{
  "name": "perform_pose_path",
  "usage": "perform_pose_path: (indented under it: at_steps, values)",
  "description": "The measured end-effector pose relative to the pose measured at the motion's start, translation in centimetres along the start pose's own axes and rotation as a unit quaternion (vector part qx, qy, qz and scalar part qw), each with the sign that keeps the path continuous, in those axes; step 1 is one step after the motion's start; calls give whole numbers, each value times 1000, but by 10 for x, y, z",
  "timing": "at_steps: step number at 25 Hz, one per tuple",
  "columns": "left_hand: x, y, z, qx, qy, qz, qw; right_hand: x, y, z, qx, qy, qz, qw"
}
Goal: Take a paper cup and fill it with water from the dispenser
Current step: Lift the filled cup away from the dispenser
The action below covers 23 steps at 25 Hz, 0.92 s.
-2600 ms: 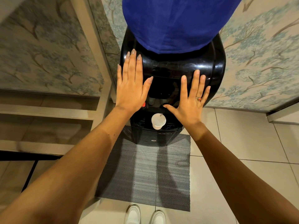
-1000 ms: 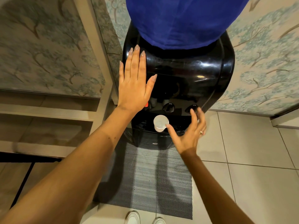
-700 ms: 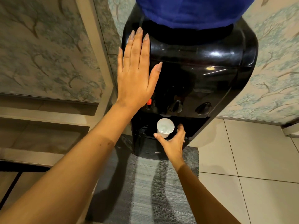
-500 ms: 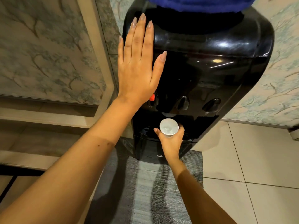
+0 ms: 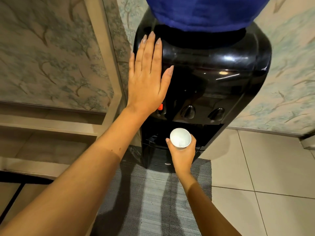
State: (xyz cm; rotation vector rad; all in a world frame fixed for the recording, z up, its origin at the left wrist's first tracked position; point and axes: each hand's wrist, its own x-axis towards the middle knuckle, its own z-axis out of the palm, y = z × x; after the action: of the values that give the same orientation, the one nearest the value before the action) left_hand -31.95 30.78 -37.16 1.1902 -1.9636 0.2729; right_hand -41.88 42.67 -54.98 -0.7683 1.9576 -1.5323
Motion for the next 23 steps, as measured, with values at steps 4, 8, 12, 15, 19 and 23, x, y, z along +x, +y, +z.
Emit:
perform_pose_path:
  at_steps: [4, 8, 12, 15, 19, 23]
  values:
    - [2, 5, -18, 17, -85, -11, 996, -20, -51, -39, -6, -30, -16, 999]
    - [10, 8, -46, 32, -199, -8, 979, -36, -113, -71, -23, -49, -31, 998]
    - [31, 28, -96, -48, -318, -80, 943, -51, -190, -98, -30, -87, -66, 994]
    - [47, 56, -148, -312, -368, -278, 831, -59, -256, -116, -28, -113, -97, 988]
    - [77, 76, -216, -475, -454, -355, 665, -68, -337, -129, -16, -160, -129, 979]
    - [120, 73, -295, -474, -468, -329, 670, -89, -418, -132, -13, -225, -164, 960]
